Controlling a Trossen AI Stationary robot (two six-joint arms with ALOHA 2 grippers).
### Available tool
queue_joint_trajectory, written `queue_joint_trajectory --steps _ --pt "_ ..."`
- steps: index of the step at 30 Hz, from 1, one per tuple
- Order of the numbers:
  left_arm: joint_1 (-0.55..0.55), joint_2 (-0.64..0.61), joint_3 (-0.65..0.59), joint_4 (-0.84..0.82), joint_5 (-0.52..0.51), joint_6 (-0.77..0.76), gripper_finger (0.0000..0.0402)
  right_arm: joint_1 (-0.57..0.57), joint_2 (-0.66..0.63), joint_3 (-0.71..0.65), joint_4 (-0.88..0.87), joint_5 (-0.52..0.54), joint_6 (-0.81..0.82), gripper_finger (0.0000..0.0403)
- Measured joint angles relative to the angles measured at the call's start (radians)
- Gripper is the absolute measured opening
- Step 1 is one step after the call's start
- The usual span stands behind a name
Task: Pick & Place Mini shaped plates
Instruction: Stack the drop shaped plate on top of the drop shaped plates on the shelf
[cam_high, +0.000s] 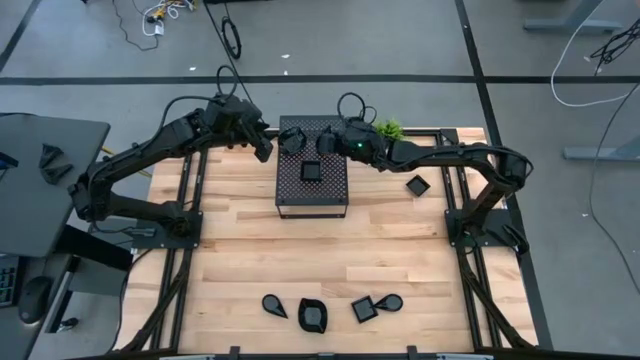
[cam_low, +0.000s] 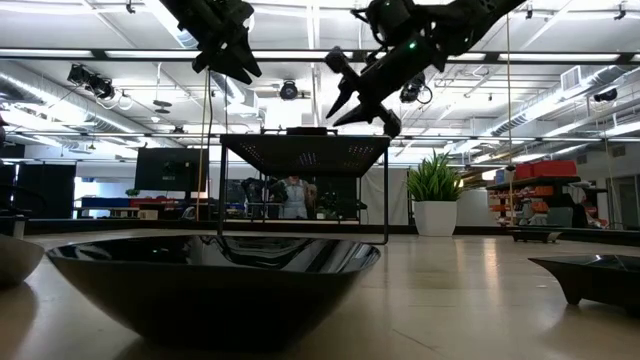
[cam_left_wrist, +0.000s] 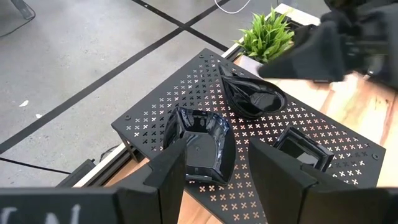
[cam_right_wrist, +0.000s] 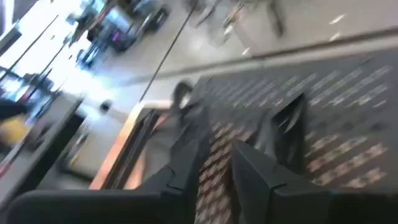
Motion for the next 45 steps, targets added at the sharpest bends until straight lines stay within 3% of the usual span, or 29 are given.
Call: queue_joint_trajectory --steps 7,10,16,28,38,45 --pt "0.000 0.000 0.000 0.000 0.000 0.000 0.0177 -0.029 -0.107 0.000 -0.218 -0.288 -0.041 0.0028" --pt "0.000 0.000 0.000 0.000 0.000 0.000 0.0177 -0.035 -0.130 0.000 -0.294 -0.358 -0.050 0.0005" --pt "0.000 0.000 0.000 -0.001 0.000 -0.002 0.0177 -0.044 -0.083 0.000 -0.418 -0.299 -0.011 0.0003" --pt "0.000 0.000 0.000 0.000 0.000 -0.003 0.0177 -0.043 -0.038 0.000 -0.279 -0.301 0.029 0.0002" --pt "0.000 0.000 0.000 0.000 0.000 -0.003 0.0177 -0.048 -0.039 0.000 -0.209 -0.358 -0.092 0.0002" --pt "0.000 0.000 0.000 0.000 0.000 -0.003 0.0177 -0.088 -0.089 0.000 -0.367 -0.371 -0.025 0.0001"
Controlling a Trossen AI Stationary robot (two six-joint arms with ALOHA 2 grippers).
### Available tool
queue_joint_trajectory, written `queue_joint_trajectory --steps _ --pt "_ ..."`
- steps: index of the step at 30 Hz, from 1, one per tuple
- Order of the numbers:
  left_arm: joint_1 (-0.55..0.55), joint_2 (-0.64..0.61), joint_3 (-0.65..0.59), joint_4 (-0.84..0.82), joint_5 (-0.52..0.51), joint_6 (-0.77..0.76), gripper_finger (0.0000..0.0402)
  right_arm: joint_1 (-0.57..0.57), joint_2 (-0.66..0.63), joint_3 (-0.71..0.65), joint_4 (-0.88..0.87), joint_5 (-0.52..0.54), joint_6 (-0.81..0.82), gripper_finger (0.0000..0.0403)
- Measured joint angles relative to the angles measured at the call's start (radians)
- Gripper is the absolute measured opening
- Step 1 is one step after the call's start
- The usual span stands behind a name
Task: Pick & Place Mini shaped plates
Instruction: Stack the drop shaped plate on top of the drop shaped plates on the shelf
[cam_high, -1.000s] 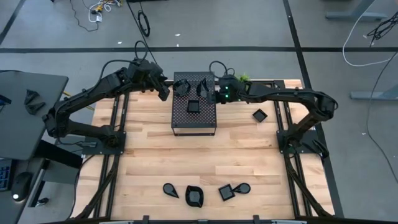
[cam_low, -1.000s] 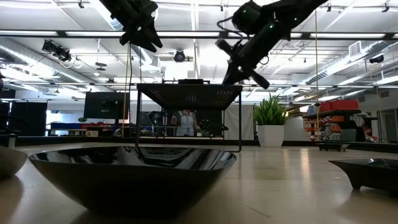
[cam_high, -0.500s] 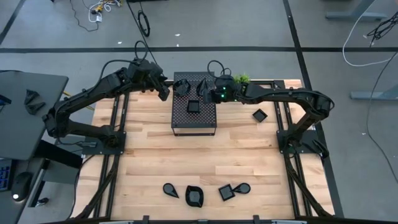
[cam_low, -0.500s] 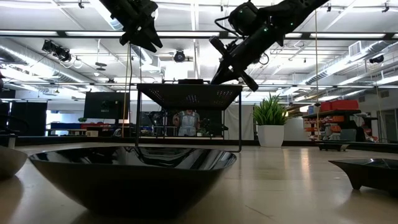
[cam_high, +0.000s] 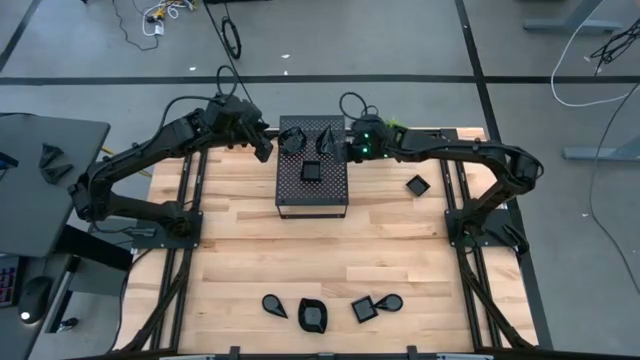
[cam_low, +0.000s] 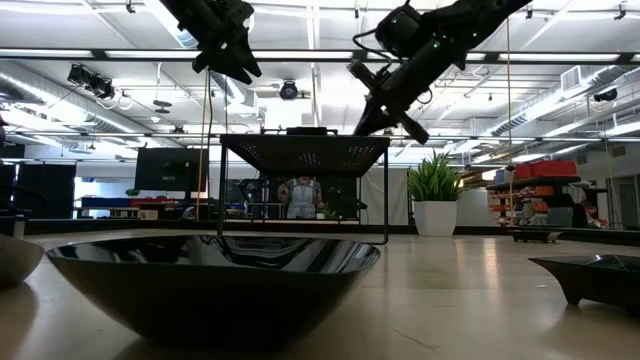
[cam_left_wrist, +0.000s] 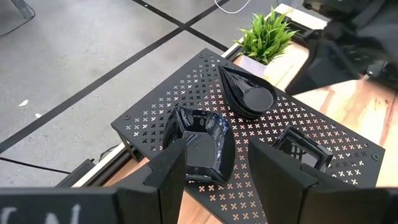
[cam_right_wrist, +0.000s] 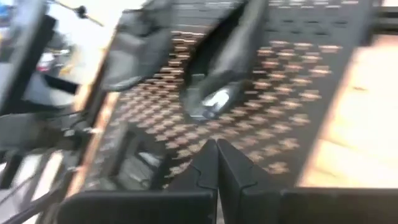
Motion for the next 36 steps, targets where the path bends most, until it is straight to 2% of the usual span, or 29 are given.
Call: queue_joint_trajectory --steps 8,16,23,31,36 --pt "0.000 0.000 0.000 0.000 0.000 0.000 0.0177 -0.013 0.044 0.000 0.100 0.018 0.003 0.0000" --pt "0.000 0.000 0.000 0.000 0.000 0.000 0.0177 -0.014 0.047 -0.001 0.055 0.060 0.006 0.0000" --pt "0.000 0.000 0.000 0.000 0.000 0.000 0.0177 -0.014 0.058 0.000 0.116 0.053 0.002 0.0000" --pt "0.000 0.000 0.000 0.000 0.000 0.000 0.0177 -0.014 0.071 0.000 0.144 0.097 -0.002 0.0000" --pt "0.000 0.000 0.000 0.000 0.000 0.000 0.0177 -0.011 0.040 0.000 0.144 0.097 -0.030 0.0000"
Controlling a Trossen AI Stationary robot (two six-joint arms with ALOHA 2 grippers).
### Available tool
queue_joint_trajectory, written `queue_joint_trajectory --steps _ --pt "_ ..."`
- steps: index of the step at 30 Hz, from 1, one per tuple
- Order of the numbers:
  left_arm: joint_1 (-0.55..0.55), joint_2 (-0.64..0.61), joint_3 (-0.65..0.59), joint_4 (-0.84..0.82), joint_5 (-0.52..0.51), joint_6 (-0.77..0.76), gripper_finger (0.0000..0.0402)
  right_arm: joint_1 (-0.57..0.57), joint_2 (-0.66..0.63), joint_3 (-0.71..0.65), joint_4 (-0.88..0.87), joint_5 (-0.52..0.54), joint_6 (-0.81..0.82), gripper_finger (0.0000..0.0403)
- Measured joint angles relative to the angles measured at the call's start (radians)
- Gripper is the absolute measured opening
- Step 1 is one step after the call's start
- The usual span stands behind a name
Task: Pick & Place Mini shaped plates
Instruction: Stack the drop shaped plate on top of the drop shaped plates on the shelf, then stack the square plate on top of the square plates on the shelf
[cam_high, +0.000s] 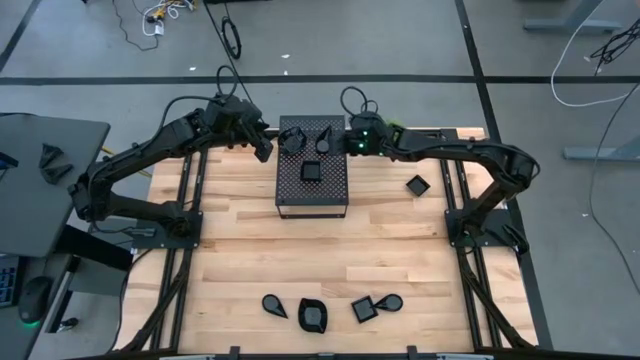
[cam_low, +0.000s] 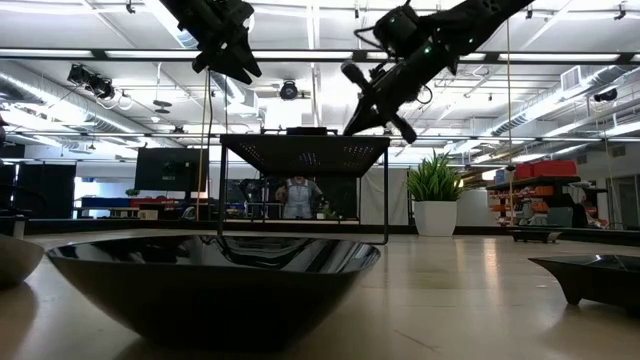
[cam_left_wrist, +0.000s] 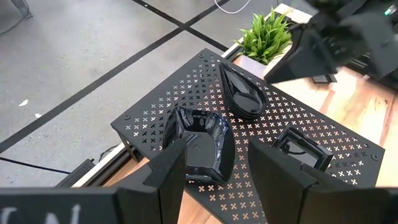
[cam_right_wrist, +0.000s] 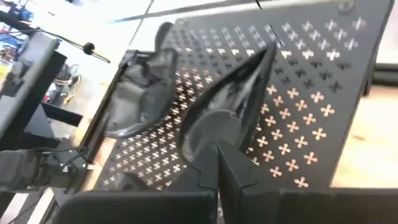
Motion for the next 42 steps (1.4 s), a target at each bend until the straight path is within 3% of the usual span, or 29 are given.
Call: queue_joint_trajectory --steps 6,11,19,23,27,33,38,42 --pt "0.000 0.000 0.000 0.000 0.000 0.000 0.0177 0.014 -0.102 0.000 -0.037 0.020 -0.060 0.0000" --pt "0.000 0.000 0.000 0.001 0.000 0.002 0.0177 0.091 -0.249 0.000 -0.170 0.242 -0.156 0.0000" --pt "0.000 0.000 0.000 0.000 0.000 0.002 0.0177 0.208 -0.445 0.001 -0.663 0.290 0.023 0.0000" --pt "0.000 0.000 0.000 -0.005 0.002 0.003 0.0177 0.239 -0.465 0.001 -0.987 0.237 0.166 0.0000" --pt "0.000 0.000 0.000 -0.030 0.025 0.002 0.0177 0.207 -0.457 -0.011 -1.188 0.199 0.153 0.0008" --pt "0.000 0.000 0.000 -0.027 0.038 0.002 0.0177 0.059 -0.453 -0.151 -1.076 0.018 -0.093 0.0071" --pt "0.000 0.000 0.000 -0.014 0.039 -0.032 0.0177 -0.014 -0.414 -0.305 -0.953 0.043 -0.181 0.0124" --pt "0.000 0.000 0.000 -0.013 0.048 -0.051 0.0177 -0.042 -0.362 -0.407 -0.819 0.076 -0.221 0.0145"
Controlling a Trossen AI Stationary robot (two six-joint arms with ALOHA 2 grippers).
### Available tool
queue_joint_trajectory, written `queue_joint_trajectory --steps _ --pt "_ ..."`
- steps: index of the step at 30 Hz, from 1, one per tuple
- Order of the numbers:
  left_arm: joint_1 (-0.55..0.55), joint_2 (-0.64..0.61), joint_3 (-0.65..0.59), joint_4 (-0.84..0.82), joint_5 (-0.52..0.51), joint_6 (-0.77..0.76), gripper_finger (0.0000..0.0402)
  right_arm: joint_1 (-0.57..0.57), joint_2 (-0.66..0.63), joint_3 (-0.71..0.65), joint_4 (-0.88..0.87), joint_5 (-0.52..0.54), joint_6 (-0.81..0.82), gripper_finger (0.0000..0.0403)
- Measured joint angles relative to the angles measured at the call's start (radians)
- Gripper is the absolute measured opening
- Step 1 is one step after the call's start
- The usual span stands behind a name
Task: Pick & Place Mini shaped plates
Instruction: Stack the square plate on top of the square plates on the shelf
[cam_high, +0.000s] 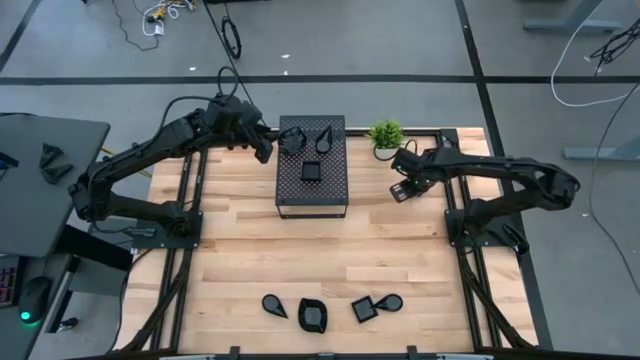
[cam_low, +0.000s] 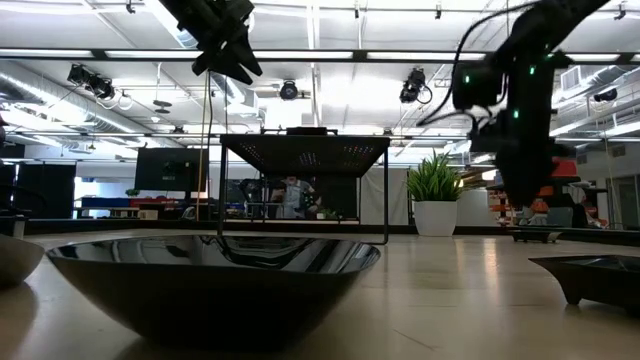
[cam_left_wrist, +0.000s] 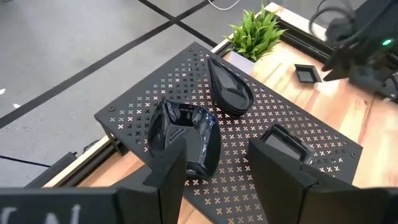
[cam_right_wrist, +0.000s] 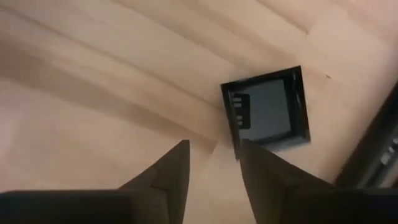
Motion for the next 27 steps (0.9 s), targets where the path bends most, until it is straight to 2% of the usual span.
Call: queue_joint_trajectory --steps 5,12,22,27 --pt "0.000 0.000 0.000 0.001 -0.002 -0.030 0.0177 -0.029 0.083 -0.057 0.088 0.029 -0.056 0.0144" --pt "0.000 0.006 0.000 0.074 -0.003 -0.053 0.0177 -0.031 0.171 -0.060 0.184 0.080 -0.117 0.0113" --pt "0.000 0.006 0.000 0.115 -0.003 -0.052 0.0177 -0.030 0.229 -0.060 0.189 0.093 -0.175 0.0071" --pt "0.000 0.006 0.000 0.117 -0.012 -0.052 0.0177 -0.030 0.229 -0.060 0.186 0.118 -0.211 0.0022"
